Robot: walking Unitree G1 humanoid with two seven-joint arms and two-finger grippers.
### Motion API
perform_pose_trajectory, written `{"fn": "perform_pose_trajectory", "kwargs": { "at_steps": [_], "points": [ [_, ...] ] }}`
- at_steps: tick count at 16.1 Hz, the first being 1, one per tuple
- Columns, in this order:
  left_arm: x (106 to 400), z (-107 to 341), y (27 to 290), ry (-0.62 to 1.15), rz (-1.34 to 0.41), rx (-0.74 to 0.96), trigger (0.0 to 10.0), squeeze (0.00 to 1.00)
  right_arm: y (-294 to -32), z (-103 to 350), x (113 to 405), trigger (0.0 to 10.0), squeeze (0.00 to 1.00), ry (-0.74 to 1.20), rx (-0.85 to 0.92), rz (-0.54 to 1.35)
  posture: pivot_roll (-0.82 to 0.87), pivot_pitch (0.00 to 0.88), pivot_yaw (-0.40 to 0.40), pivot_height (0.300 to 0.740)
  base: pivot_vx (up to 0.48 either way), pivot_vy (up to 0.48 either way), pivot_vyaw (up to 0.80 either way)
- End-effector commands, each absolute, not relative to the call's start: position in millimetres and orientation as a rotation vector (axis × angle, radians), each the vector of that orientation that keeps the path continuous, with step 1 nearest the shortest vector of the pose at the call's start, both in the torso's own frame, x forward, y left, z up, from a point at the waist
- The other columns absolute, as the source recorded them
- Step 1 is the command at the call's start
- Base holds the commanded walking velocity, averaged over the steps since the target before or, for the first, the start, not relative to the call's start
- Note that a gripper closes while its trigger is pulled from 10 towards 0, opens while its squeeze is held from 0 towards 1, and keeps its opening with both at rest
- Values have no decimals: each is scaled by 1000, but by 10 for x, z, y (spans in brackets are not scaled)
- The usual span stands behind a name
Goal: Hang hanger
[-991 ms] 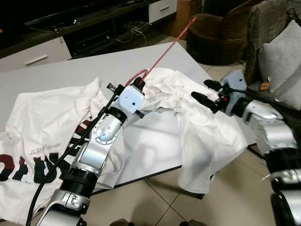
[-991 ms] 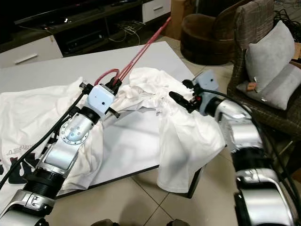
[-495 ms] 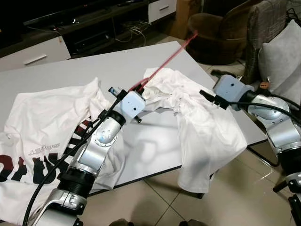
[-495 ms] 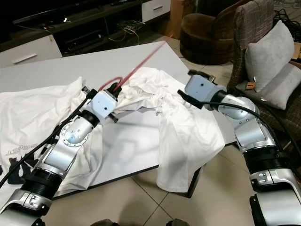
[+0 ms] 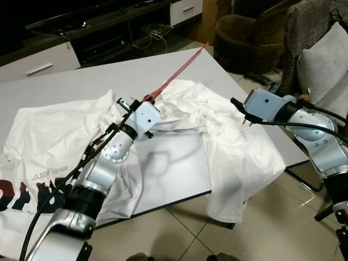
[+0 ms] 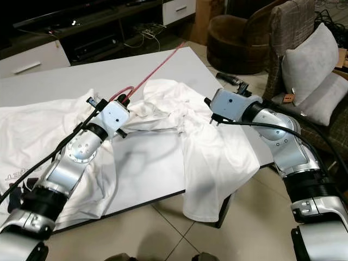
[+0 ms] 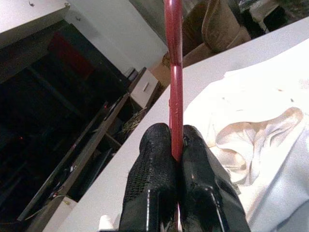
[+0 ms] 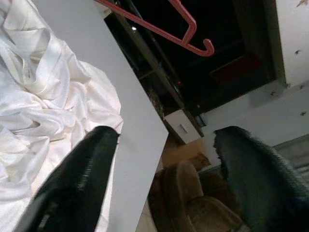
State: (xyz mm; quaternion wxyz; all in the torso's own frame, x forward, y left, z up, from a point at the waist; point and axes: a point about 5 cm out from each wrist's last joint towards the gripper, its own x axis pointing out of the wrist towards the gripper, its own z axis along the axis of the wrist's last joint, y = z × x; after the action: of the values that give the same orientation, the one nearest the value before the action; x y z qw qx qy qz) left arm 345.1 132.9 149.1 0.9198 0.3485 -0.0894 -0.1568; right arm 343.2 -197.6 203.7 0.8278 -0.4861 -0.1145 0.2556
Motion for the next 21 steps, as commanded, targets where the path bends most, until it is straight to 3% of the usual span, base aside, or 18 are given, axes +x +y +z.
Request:
{"fn": "perform_pose_trajectory", "kwargs": {
  "at_steps": [1, 2, 3, 4, 14, 21],
  "points": [
    [3510, 1555, 1410, -180, -286, 739, 10000, 0, -1958, 2126, 3411, 10000, 1000, -300, -1075, 533, -76, 0, 66, 736, 0, 0, 0],
    [3530, 1569, 1407, -179, -298, 756, 10000, 0, -1934, 2170, 3406, 10000, 1000, -332, -1120, 531, -83, 0, 69, 736, 0, 0, 0],
    [3535, 1577, 1386, -187, -318, 774, 10000, 0, -1912, 2172, 3412, 10000, 302, -336, -1151, 542, -83, 0, 69, 736, 0, 0, 0],
    [3536, 1585, 1357, -197, -341, 798, 10000, 0, -1889, 2164, 3420, 10000, 0, -339, -1179, 553, -83, 0, 67, 736, 0, 0, 0],
    [3494, 1604, 1192, -268, -405, 913, 10000, 0, -1552, 2136, 3543, 10000, 0, -423, -1367, 625, -62, 0, 49, 736, 0, 0, 0],
    [3400, 1796, 1027, -479, -422, 1038, 10000, 0, -1425, 2081, 3639, 10000, 0, -421, -1406, 645, -51, 0, 37, 736, 0, 0, 0]
  ]
}}
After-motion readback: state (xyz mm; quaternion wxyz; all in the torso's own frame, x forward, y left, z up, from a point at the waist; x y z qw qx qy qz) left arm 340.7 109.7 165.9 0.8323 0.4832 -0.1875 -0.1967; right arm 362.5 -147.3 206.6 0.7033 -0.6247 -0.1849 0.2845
